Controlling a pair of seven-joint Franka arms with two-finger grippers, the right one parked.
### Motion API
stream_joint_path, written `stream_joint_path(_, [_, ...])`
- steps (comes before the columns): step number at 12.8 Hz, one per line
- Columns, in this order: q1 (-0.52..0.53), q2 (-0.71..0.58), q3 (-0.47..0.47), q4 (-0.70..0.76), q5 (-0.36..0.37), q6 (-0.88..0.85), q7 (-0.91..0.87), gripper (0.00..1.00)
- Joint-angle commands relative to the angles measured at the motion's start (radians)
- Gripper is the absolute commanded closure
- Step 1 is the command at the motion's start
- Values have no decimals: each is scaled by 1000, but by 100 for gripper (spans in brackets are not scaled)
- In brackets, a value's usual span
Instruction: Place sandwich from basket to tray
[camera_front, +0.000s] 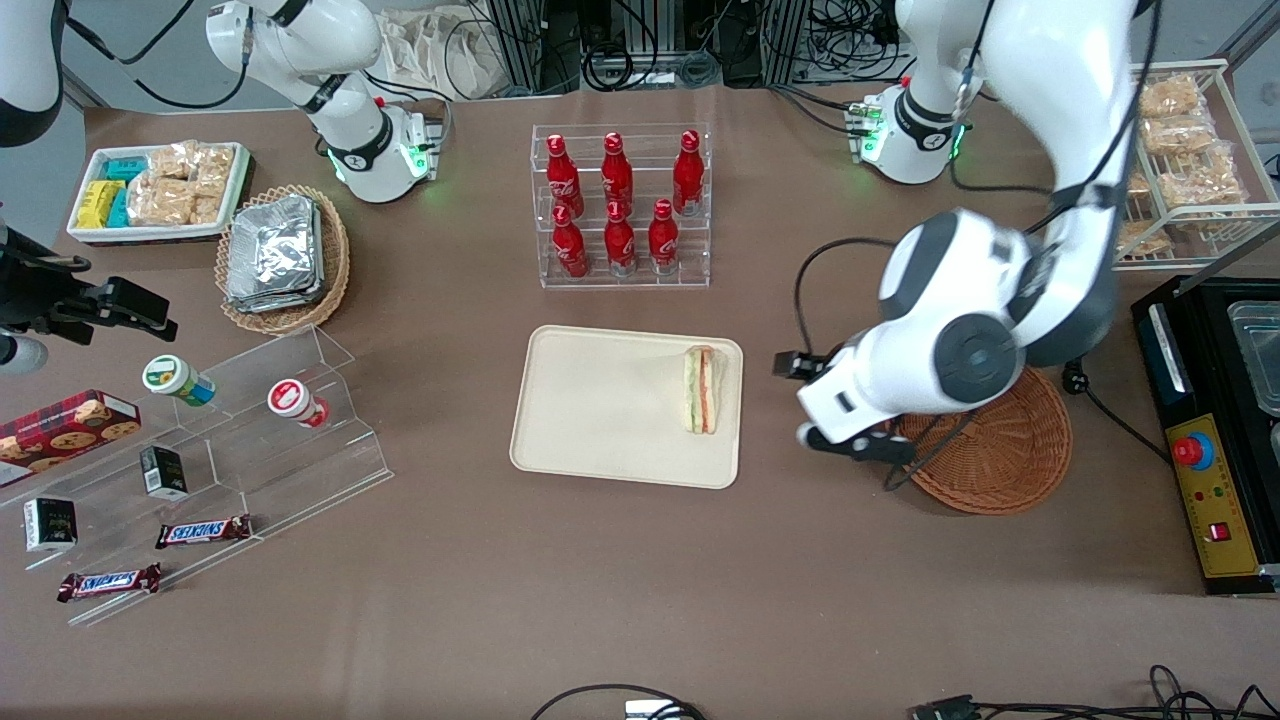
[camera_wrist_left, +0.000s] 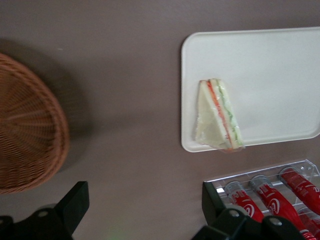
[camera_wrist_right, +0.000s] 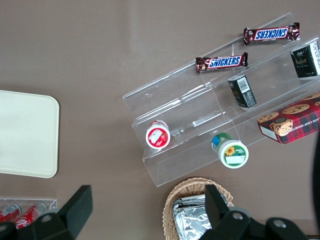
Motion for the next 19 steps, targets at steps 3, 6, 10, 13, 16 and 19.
stream_joint_path(3, [32,-204,-6,-19,179,-120,11,0])
stream_joint_path(6, [87,-272,-7,-22,177,-157,25,0])
stream_joint_path(10, [141,-312,-6,-43,178,-217,128,0])
stream_joint_path(13, [141,-329,-6,-74,175,-220,126,0])
stream_joint_path(16, [142,-358,-6,-119,169,-211,128,0])
stream_joint_path(19, [182,-363,-7,-123,163,-217,138,0])
